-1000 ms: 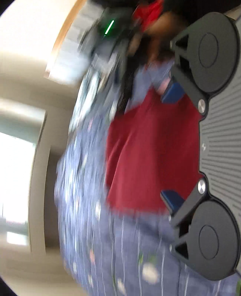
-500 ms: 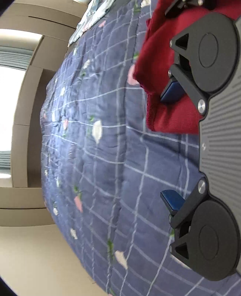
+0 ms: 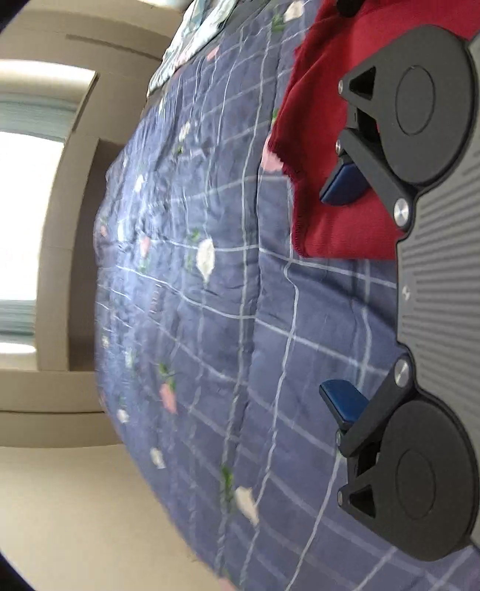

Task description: Fold small clothes

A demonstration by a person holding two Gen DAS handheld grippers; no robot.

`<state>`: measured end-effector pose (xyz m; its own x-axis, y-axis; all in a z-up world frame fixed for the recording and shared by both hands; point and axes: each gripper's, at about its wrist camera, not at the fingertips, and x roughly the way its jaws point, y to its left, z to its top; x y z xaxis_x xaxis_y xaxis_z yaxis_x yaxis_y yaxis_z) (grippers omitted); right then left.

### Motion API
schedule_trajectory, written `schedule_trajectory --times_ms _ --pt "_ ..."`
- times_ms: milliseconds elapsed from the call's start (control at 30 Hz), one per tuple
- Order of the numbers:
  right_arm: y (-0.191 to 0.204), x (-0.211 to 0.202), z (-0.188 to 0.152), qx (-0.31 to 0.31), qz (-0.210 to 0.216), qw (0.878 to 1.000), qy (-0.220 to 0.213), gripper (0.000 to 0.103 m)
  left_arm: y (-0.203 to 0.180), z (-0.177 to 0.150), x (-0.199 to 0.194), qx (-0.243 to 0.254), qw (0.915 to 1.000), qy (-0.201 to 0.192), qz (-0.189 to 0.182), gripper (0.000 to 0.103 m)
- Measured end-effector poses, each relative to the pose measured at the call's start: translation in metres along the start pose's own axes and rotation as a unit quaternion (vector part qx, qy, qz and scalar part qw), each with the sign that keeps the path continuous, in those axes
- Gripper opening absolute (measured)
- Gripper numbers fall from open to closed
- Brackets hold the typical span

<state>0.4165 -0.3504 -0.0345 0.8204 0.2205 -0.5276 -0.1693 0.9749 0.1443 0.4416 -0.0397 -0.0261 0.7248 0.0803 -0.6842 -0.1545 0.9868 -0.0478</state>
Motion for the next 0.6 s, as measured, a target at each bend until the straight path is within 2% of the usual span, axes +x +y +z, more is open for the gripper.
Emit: schedule_trajectory --times_ms 67,200,300,367,433,600 --pt "0.000 -0.019 -0.009 -0.013 -0.009 1.000 0.004 0.102 0.001 -0.011 -0.025 0.018 0.9997 -0.010 -0.015 0.102" --pt "-0.003 -0.037 -0.037 -0.041 -0.058 0.997 0.037 0.102 0.002 -0.039 -0.062 0.043 0.9980 -0.016 -0.043 0.102" --pt "-0.008 -0.039 -0.042 -0.019 -0.067 0.997 0.039 0.102 0.001 -0.057 -0.071 0.044 0.9979 -0.031 -0.037 0.102" --pt "-0.004 -0.041 -0.043 -0.027 -0.080 0.996 0.037 0.102 0.002 -0.063 -0.074 0.035 0.9982 -0.036 -0.032 0.102" --pt "0.008 -0.053 -0.042 -0.044 -0.095 0.994 0.017 0.102 0.003 -0.062 -0.079 0.028 0.9988 -0.029 -0.028 0.102" --pt "0.037 -0.086 -0.046 -0.028 -0.041 0.999 -0.018 0.102 0.004 -0.068 -0.104 0.034 0.9986 -0.026 -0.032 0.102"
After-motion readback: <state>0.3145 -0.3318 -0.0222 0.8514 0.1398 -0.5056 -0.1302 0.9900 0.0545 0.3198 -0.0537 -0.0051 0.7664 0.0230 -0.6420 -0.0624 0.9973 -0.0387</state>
